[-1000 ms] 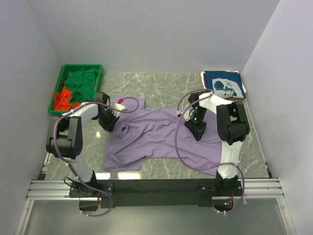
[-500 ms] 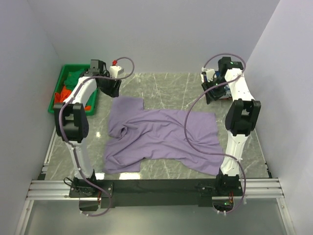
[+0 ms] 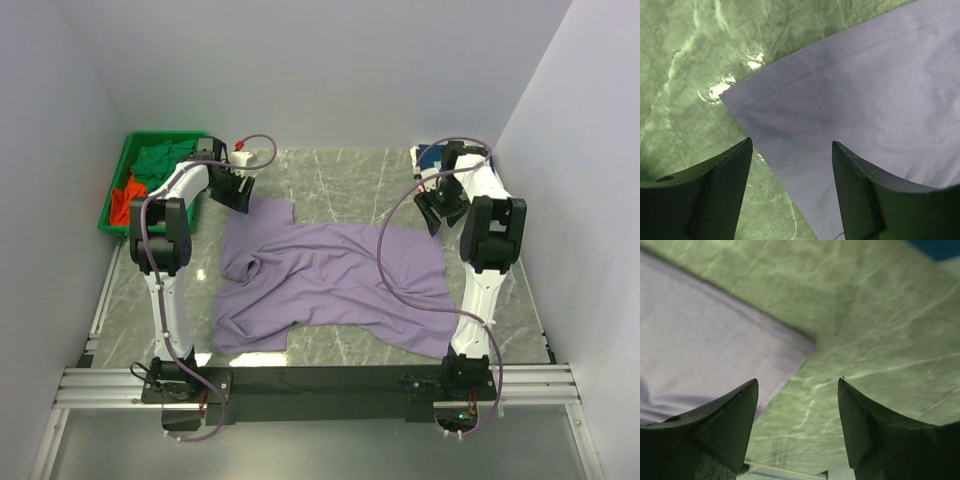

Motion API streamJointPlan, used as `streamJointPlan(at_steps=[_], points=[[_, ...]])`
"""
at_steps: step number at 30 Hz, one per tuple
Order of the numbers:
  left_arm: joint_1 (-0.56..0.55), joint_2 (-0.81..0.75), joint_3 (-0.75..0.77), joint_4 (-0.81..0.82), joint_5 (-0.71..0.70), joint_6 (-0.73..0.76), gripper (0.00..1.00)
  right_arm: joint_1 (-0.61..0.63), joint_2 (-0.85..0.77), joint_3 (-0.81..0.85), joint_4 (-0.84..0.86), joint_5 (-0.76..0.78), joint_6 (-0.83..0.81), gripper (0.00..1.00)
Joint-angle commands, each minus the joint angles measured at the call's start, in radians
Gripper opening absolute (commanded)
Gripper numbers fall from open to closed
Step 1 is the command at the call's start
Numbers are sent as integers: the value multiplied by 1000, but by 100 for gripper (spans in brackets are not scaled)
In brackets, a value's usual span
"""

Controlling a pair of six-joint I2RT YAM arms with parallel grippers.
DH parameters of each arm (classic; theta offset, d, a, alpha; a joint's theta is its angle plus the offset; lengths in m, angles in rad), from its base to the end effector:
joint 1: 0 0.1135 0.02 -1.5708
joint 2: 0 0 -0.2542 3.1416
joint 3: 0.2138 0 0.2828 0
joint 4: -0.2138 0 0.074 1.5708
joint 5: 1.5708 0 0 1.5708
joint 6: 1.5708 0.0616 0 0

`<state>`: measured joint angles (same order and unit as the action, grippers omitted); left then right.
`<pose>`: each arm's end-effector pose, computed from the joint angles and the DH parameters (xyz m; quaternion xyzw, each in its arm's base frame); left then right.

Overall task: Fold and stack the t-shirts
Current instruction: Flatten the tshirt out

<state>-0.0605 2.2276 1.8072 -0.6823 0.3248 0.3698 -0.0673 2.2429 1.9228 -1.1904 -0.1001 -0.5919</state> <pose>0.5096 -0.0506 0.1387 0.2416 0.9298 -0.1202 0.2504 0.4670 -0.0253 0.1474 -0.2603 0.9638 0.0376 0.0447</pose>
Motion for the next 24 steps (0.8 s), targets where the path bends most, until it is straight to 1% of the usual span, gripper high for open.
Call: streamJointPlan(at_steps=[1,3,6,7,8,9,10,12,14,15,16,17,18,21,24], points=[[-4,12,53,29,-6,-16,71,-9,43,27,63,31,0,72],[-4,24,66,35,-13,-23,71,-6,75,53,48,10,-2,72],[-4,40,92,38,-12,-32,72,-8,106,68,35,-16,-6,68],[-4,41,93,50,-10,-32,74,-8,112,71,31,-19,-6,63],[-4,40,95,59,-4,-35,88,-6,121,76,22,-24,-8,59],[-5,41,95,66,-3,-35,88,-6,130,77,20,-27,-9,55],[-10,43,96,70,-4,-32,89,-6,133,77,18,-27,-11,47],[-16,52,96,89,-26,-31,89,-5,138,71,18,-26,-16,40],[-27,63,87,107,-53,-25,89,-3,136,68,17,-27,-22,31],[-38,69,81,115,-70,-25,89,-2,136,70,15,-29,-23,27],[-41,75,72,124,-78,-19,88,-2,136,70,15,-29,-25,19],[-44,81,70,131,-84,-9,88,-2,136,71,15,-27,-26,14],[-48,95,72,133,-99,-8,86,-2,135,73,14,-26,-26,1],[-52,119,75,136,-124,-25,81,0,126,70,12,-27,-29,0],[-53,129,61,130,-145,-40,67,0,98,53,21,-38,-32,0]])
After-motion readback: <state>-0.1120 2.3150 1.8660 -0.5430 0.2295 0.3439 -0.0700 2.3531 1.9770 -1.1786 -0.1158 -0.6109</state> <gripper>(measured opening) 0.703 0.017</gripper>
